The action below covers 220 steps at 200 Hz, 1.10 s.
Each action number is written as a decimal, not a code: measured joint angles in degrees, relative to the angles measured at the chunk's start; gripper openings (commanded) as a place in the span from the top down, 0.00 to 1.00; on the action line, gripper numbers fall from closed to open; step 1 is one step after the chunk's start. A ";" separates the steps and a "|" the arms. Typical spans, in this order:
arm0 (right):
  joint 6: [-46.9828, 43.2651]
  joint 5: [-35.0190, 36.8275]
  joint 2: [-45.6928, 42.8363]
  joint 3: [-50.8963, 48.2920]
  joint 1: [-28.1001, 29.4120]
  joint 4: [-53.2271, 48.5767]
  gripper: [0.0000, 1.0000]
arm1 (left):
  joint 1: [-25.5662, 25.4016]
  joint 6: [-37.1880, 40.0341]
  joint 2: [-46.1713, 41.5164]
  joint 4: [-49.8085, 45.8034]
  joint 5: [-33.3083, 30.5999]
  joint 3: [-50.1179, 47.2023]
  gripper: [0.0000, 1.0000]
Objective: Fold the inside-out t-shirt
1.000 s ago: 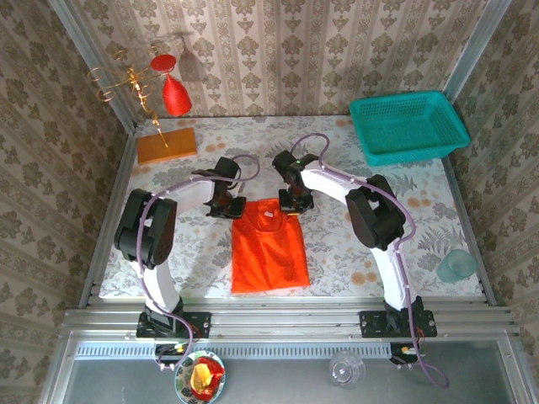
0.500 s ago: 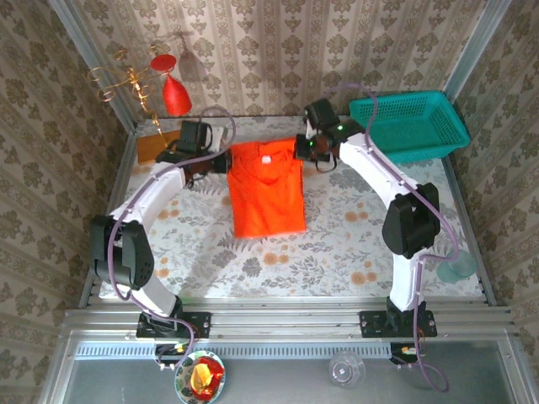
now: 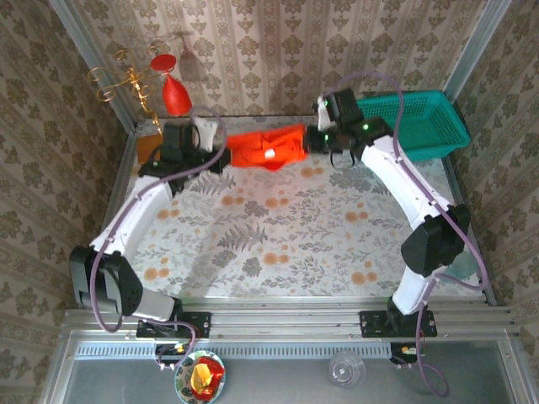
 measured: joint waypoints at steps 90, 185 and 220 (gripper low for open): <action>9.55 -3.54 -11.06 -32.24 7.72 5.99 1.00 | -4.83 -8.44 -11.65 -1.60 1.03 -22.29 1.00; 11.17 -3.45 8.39 -22.38 2.34 8.37 1.00 | 0.92 -6.16 20.61 -6.84 3.76 -0.72 1.00; 11.19 -3.87 12.61 -22.45 1.97 9.49 1.00 | 0.96 -5.57 26.69 -8.33 3.80 0.46 0.92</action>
